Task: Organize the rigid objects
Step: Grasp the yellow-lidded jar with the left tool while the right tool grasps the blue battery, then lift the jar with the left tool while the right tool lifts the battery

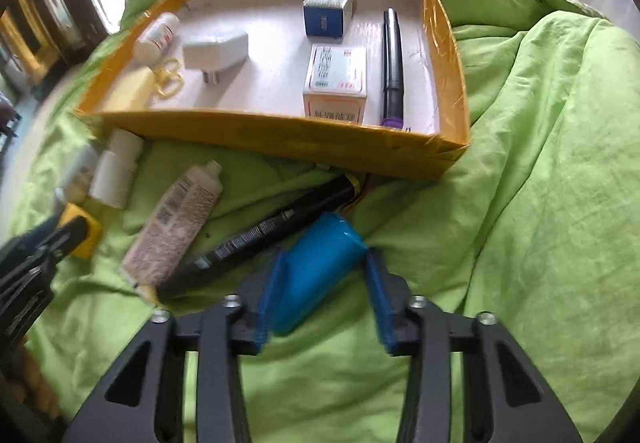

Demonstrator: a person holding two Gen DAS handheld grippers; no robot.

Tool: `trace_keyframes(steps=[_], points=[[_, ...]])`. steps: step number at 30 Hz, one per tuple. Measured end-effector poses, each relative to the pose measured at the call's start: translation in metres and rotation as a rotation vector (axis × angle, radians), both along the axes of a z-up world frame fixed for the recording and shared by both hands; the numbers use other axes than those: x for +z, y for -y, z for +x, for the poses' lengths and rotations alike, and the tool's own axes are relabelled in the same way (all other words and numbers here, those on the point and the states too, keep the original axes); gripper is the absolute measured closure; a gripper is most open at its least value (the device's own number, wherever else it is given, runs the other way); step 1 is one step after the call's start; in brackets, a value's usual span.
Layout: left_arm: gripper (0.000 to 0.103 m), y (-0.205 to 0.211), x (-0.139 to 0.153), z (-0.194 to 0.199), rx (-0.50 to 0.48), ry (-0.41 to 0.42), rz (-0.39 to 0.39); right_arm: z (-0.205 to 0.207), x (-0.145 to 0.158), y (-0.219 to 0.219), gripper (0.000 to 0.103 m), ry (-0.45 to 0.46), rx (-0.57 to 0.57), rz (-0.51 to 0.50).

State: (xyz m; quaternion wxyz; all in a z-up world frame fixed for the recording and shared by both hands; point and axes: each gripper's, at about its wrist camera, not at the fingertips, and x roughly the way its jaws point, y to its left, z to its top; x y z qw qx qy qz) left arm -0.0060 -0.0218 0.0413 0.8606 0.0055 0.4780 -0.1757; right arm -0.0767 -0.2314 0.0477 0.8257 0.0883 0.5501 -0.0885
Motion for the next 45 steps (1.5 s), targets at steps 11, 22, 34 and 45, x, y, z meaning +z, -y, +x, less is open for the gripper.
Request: trace_keyframes(steps=[11, 22, 34, 45], points=[[0.064, 0.017, -0.008, 0.003, -0.037, 0.02, 0.062, -0.004, -0.008, 0.035, 0.081, 0.073, -0.071, 0.355], [0.065, 0.018, -0.012, 0.0, -0.059, 0.002, 0.075, -0.003, -0.014, 0.031, 0.084, 0.084, -0.109, 0.422], [0.065, 0.02, -0.018, -0.002, -0.061, -0.031, 0.08, 0.003, -0.006, 0.006, 0.087, 0.072, -0.039, 0.432], [0.065, 0.015, -0.007, -0.007, -0.071, -0.005, 0.033, 0.0, -0.007, 0.005, 0.087, 0.096, -0.033, 0.463]])
